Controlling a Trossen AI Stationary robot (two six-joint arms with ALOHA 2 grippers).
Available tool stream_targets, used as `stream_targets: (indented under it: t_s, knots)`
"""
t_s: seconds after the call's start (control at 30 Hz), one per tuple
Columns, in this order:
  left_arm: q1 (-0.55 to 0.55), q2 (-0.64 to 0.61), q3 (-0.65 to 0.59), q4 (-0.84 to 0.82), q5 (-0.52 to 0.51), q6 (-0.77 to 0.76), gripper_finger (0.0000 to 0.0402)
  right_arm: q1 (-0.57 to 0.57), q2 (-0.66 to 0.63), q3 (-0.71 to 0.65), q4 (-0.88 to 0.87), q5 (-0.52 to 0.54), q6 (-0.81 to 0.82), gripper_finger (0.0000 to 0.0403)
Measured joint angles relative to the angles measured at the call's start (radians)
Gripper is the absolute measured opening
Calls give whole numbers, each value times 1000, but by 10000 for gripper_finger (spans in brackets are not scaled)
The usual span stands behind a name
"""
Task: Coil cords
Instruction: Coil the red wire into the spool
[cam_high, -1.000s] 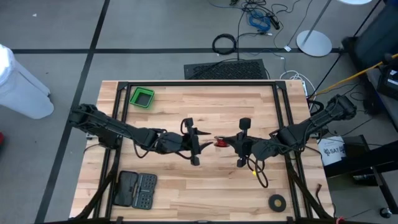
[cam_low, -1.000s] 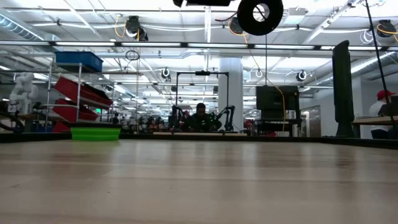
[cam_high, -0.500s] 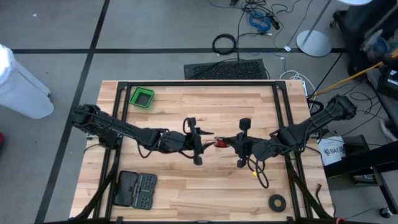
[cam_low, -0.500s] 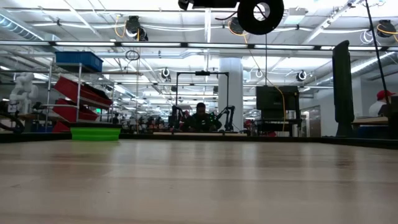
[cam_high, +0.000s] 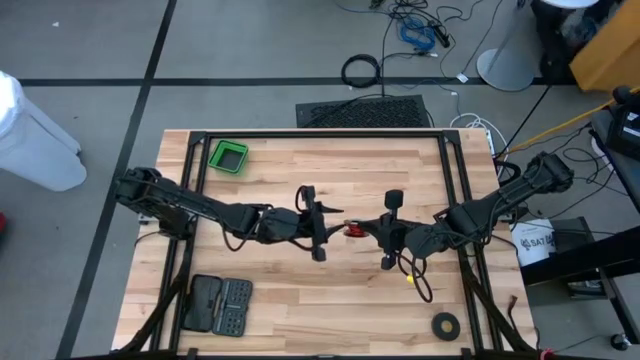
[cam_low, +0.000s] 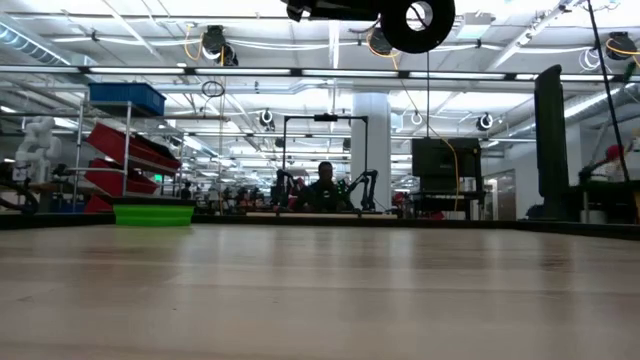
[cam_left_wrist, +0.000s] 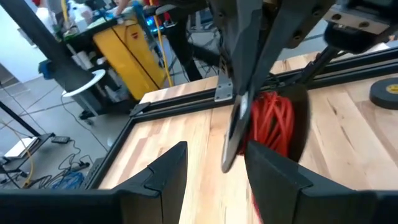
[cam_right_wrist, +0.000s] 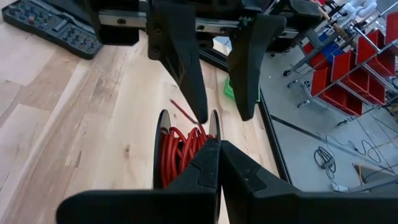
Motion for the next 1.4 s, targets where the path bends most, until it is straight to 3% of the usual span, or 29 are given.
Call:
stream_targets:
  t_s: [0.47, 1.4]
  knots:
    - [-1, 0, 0, 0, 13, 6, 129, 0, 0, 0, -1, 0, -4, 0]
    - [0, 19, 0, 43, 28, 28, 127, 0, 0, 2, 49, -23, -40, 0]
